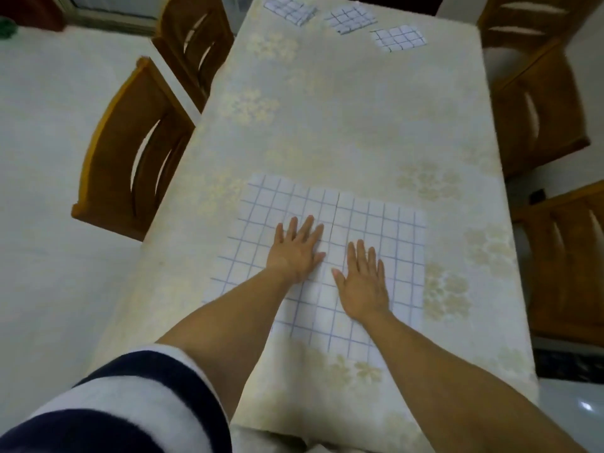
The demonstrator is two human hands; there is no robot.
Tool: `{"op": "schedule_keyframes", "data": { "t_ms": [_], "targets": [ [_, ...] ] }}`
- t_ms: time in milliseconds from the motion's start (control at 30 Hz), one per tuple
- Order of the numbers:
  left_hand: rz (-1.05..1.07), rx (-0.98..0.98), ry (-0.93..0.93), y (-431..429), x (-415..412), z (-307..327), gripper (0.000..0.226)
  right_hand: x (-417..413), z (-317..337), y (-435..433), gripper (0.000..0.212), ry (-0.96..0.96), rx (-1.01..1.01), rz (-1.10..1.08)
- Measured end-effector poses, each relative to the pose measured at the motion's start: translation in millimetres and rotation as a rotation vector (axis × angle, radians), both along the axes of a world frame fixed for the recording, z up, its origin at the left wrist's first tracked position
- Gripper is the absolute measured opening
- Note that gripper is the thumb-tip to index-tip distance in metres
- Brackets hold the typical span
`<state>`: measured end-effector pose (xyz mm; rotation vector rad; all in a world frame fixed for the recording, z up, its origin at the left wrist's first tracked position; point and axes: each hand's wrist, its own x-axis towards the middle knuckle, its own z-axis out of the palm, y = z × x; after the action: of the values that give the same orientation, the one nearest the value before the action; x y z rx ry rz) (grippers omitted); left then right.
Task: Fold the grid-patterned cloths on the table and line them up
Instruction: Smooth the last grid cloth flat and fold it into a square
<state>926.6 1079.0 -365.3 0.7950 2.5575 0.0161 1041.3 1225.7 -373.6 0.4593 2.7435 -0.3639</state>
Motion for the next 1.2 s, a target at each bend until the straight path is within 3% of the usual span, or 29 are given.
{"op": "schedule_keyframes", "data": {
  "t_ms": [167, 300, 467, 567, 900, 1033, 1100, 1200],
  "targets": [
    [0.046, 0.118, 0.102, -17, 14, -25, 0.066, 14, -18, 34, 0.076, 0.049, 0.182, 0.07],
    [0.091, 0.135, 0.101, -7, 18, -25, 0.067, 5, -13, 60, 0.079, 0.046, 0.197, 0.144],
    [0.055, 0.243, 0.121, 17, -12, -17, 0.064, -61, 2, 35, 0.068, 0.208, 0.125, 0.086],
    [0.08, 0.218, 0.076, 31, -40, -21, 0.061, -100, -8, 11, 0.061, 0.147, 0.034, -0.007],
    [0.22, 0.128, 0.157, -33, -82, -27, 0.064, -79, -21, 92, 0.068, 0.077, 0.188, -0.008],
    [0.137, 0.04, 0.107, -43, -96, -22, 0.068, -81, -14, 95, 0.07, -0.032, 0.224, -0.007],
    [0.087, 0.056, 0.198, -35, -92, -10, 0.068, -86, -1, 68, 0.066, 0.074, 0.222, -0.02],
    [0.038, 0.259, 0.292, -16, -47, 3, 0.067, -76, 9, -8, 0.058, 0.292, 0.027, 0.082]
  ]
}}
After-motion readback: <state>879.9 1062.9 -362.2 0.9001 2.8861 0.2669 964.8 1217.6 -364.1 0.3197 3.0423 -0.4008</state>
